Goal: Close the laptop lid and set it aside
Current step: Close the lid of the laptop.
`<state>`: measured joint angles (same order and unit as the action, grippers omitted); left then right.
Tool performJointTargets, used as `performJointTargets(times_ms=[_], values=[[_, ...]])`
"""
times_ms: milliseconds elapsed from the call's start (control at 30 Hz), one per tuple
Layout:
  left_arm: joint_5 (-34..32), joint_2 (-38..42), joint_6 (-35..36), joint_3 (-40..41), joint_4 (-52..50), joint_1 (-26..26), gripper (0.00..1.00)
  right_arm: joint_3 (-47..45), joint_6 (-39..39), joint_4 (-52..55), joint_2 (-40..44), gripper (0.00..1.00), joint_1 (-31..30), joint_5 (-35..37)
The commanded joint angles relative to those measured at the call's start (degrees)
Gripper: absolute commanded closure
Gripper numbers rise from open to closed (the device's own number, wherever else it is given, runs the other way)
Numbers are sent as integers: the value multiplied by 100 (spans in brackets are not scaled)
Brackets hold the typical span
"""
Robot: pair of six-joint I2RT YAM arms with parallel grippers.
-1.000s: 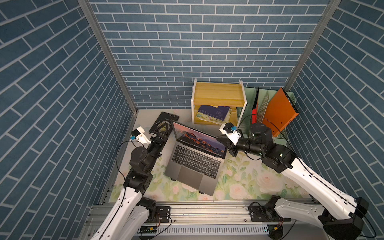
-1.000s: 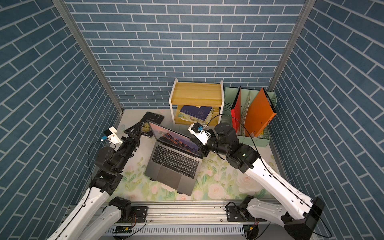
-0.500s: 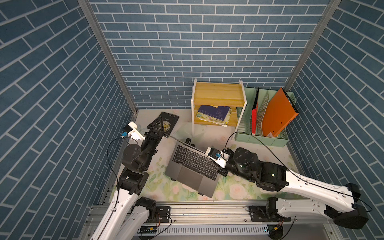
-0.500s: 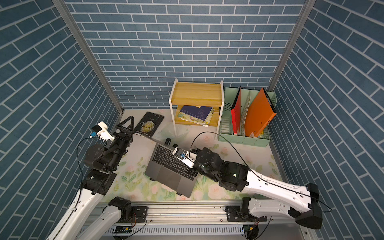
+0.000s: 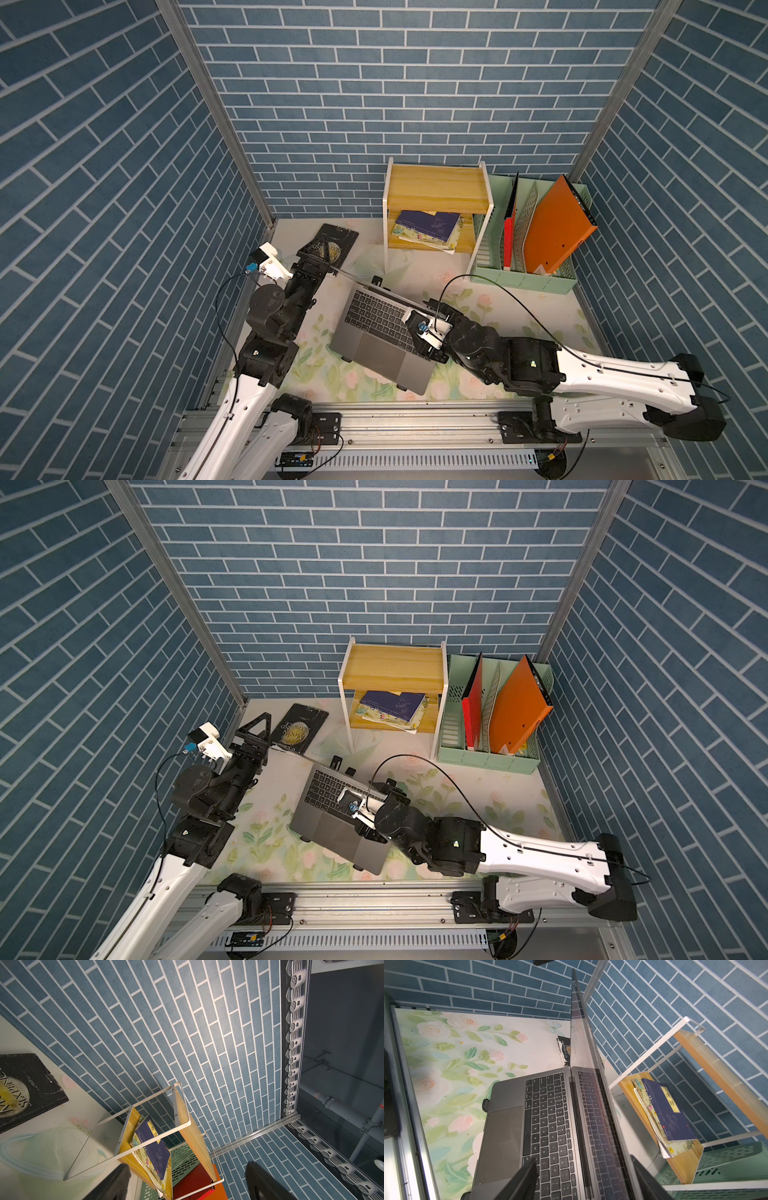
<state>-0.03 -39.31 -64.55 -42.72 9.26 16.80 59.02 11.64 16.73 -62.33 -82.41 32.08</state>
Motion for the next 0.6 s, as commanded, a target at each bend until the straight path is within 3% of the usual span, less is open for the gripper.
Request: performJointTargets(times_ms=[0, 133, 200, 367, 467, 567], values=[[112, 11, 127, -303, -130, 25, 8, 145, -189, -17, 394, 19, -47, -391], [255, -52, 167, -614, -378, 25, 9, 335, -304, -117, 751, 2, -29, -887], [354, -73, 167, -777, -508, 25, 10, 390, -453, -238, 874, 1, 25, -1168], [734, -200, 93, -1228, -973, 66, 20, 492, -1235, -754, 1060, 1, 413, -1891], [707, -351, 170, -1700, -1766, 186, 26, 615, -2068, -950, 988, 2, 1060, -2367], [434, -468, 253, -2137, -2569, 311, 33, 985, -2931, -595, 596, 17, 1965, -2855]])
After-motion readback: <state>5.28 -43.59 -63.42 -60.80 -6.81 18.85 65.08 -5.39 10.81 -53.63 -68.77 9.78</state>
